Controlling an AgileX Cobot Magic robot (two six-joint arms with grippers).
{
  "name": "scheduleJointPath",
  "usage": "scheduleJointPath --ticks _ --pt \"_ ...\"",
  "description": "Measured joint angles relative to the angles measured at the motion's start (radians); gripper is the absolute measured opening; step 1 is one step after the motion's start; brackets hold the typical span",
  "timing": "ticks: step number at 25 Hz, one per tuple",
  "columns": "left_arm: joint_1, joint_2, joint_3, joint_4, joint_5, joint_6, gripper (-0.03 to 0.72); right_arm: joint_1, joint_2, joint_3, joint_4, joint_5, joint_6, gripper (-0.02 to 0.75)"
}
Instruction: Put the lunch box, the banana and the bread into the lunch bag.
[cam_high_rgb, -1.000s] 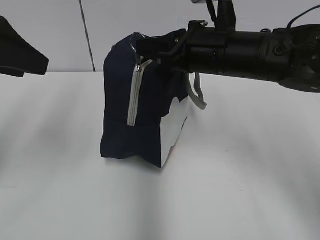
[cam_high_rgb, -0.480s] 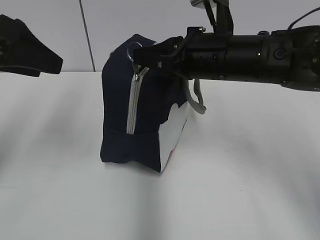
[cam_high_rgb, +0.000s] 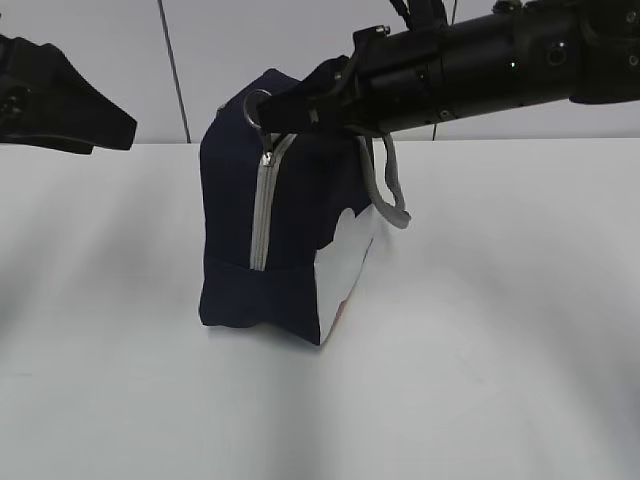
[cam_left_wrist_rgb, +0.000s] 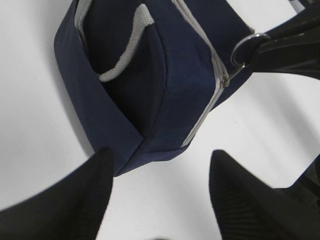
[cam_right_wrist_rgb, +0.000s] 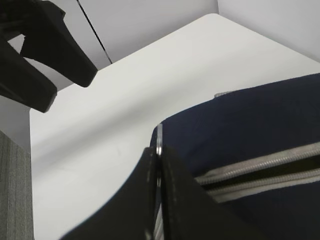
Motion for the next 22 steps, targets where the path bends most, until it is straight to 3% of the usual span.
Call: scheduleJointPath --ticks 4,8,13,22 --pt "0.000 0.017 0.000 -0.031 -0.001 0.018 0.427 -0.013 0.000 -0.057 -0.157 -0.014 0.134 -0.016" --pt "0.000 0.039 0.000 -0.038 -0.003 0.037 0.424 -0.032 0.000 -0.079 -0.211 -0.035 0.176 -0.016" --pt "0.000 0.057 0.000 -0.100 -0.009 0.127 0.424 -0.039 0.010 -0.087 -0.199 -0.046 0.182 -0.016" --pt "0.000 0.092 0.000 -0.172 -0.020 0.232 0.424 -0.039 0.032 -0.090 -0.068 0.003 0.101 -0.016"
